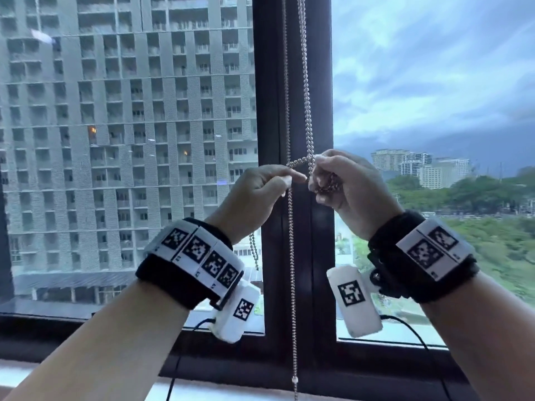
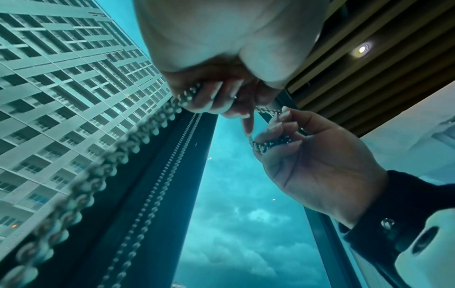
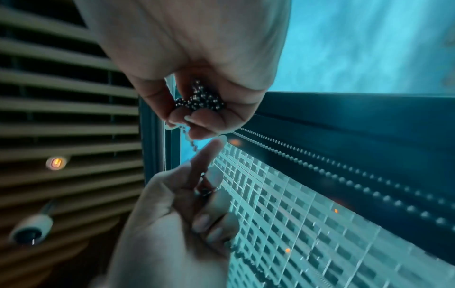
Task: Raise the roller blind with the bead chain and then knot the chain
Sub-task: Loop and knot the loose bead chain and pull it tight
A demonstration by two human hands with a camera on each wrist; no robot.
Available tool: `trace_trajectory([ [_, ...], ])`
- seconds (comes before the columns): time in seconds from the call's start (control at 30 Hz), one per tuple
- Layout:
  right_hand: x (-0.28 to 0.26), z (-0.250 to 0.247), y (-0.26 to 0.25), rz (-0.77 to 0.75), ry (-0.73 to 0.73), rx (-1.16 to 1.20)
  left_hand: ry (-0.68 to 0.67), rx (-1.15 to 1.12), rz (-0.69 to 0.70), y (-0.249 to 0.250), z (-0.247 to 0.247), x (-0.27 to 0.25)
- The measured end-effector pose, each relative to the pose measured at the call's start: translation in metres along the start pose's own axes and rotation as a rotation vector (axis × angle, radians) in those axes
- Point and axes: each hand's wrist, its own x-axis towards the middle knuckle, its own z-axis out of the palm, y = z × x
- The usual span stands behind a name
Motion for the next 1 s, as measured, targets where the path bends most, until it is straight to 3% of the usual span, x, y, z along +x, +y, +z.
trace_trajectory([
  [0.07, 0.000, 0.001, -0.002, 0.069, -0.029, 0.187, -0.004, 0.003, 0.006, 0.008, 0.004, 0.007],
  [0.17, 0.000, 0.004, -0.001, 0.160, -0.014, 0.409, -0.035, -0.197, -0.063, 0.013, 0.011, 0.016],
  [0.37, -0.007, 0.010, 0.001, 0.120, 0.165, 0.497, 0.063, -0.457, -0.186, 0.003, 0.016, 0.028],
  [0.43, -0.007, 0.011, 0.001, 0.021, 0.197, 0.320, 0.022, -0.507, -0.206, 0.005, 0.015, 0.029],
  [0.57, 0.001, 0.009, 0.006, -0.326, 0.391, -0.422, -0.121, -0.625, -0.241, 0.006, 0.015, 0.027],
  [0.63, 0.006, 0.006, 0.012, -0.405, 0.411, -0.645, -0.186, -0.658, -0.238, 0.006, 0.017, 0.024],
  [0.73, 0.009, 0.006, 0.017, -0.269, 0.277, -0.656, -0.251, -0.746, -0.247, 0.004, 0.018, 0.021],
  [0.87, 0.008, 0.013, 0.000, -0.036, 0.019, -0.285, -0.287, -0.855, -0.286, 0.001, 0.014, 0.021],
  [1.0, 0.011, 0.008, -0.014, 0.130, -0.048, -0.060, -0.382, -0.884, -0.300, 0.004, 0.010, 0.020],
])
